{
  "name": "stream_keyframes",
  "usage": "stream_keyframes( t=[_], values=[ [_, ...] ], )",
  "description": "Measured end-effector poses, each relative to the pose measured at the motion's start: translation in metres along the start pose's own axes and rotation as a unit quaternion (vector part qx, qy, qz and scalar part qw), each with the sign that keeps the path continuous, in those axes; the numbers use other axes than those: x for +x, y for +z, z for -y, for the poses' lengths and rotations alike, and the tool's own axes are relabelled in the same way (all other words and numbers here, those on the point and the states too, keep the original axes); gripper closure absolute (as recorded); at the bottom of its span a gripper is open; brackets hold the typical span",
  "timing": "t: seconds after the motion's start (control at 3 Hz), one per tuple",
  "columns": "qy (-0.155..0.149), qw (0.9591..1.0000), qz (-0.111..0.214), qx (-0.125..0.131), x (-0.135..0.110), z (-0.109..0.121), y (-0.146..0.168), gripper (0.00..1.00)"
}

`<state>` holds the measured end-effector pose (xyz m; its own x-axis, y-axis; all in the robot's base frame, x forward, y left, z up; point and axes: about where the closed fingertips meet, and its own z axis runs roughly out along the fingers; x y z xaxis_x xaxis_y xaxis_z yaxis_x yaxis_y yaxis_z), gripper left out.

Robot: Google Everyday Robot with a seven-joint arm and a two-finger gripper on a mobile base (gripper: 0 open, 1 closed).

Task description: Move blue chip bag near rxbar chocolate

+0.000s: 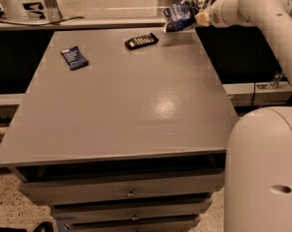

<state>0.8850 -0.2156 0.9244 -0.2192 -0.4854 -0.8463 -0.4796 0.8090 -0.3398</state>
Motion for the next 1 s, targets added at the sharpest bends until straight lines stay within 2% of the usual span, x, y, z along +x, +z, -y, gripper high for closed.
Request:
stream_keyframes(
  t=[0.67,1.0],
  values=[
    [-0.011,0.9986,-0.023,-0.045,0.030,-0.040,0.007,1.00],
    [-0.007,0.9976,-0.031,-0.062,0.041,-0.056,0.006,0.82]
  ],
)
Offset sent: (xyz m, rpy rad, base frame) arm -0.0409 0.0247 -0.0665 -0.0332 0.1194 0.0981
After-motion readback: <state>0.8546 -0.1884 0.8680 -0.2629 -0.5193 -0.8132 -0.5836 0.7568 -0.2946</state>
